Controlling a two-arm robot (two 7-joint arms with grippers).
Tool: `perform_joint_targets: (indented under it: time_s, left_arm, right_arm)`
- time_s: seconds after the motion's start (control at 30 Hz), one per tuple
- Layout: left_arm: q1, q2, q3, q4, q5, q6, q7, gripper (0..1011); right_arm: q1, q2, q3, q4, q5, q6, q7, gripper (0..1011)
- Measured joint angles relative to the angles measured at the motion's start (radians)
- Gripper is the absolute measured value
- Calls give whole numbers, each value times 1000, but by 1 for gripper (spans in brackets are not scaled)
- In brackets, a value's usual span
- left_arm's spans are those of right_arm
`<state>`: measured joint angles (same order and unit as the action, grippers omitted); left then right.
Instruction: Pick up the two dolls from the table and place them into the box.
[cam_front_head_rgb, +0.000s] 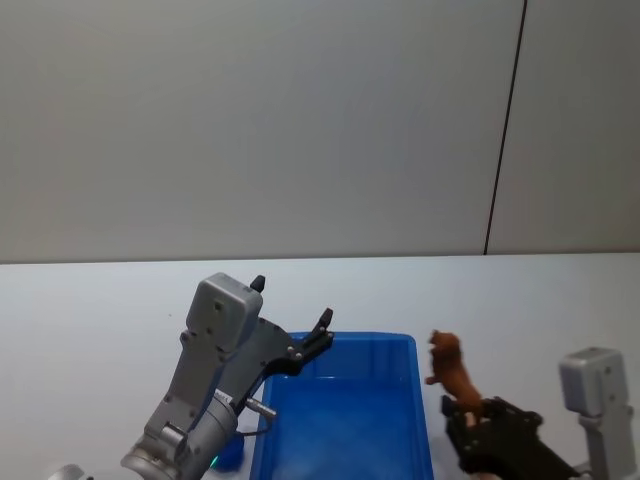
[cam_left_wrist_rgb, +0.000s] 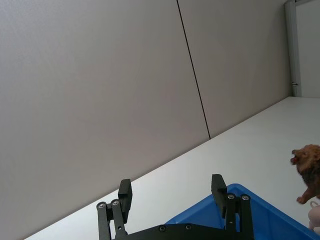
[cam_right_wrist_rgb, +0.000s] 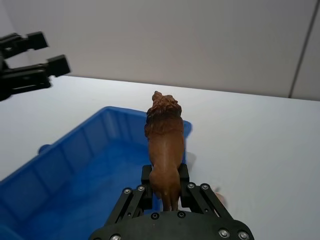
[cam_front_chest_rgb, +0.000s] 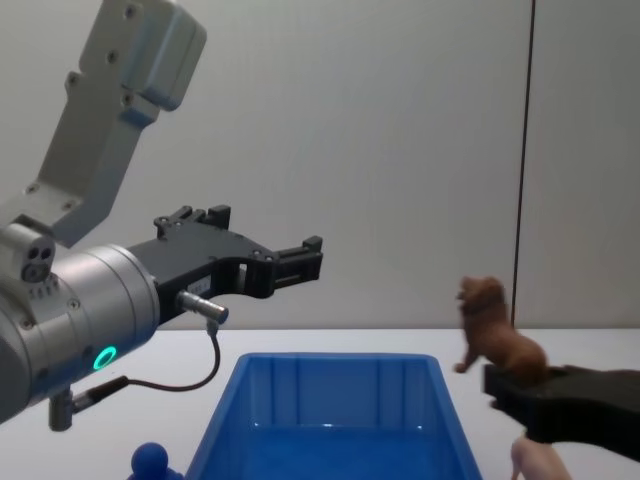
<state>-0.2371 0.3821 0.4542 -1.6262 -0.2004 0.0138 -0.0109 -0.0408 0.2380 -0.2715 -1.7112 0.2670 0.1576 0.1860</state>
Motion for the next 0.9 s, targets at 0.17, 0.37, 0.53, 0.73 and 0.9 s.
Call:
perform_joint_targets:
  time_s: [0.17, 0.37, 0.53, 0.73, 0.9]
  left_arm:
    - [0, 0, 0, 0, 0, 0, 0, 1002]
    - [0, 0, 0, 0, 0, 0, 0, 1002]
    - [0, 0, 0, 0, 0, 0, 0, 1002]
    - [0, 0, 0, 0, 0, 0, 0, 1002]
    - [0, 0, 0, 0, 0, 0, 0, 1002]
  right_arm:
    - [27, -17, -11, 22, 0, 9, 64, 276]
    - [67, -41, -29, 58, -7, 25, 148, 279]
    - [96, -59, -40, 87, -13, 39, 196, 403]
    - [117, -71, -47, 108, -17, 55, 213, 603]
    - [124, -74, -48, 114, -17, 62, 210, 766]
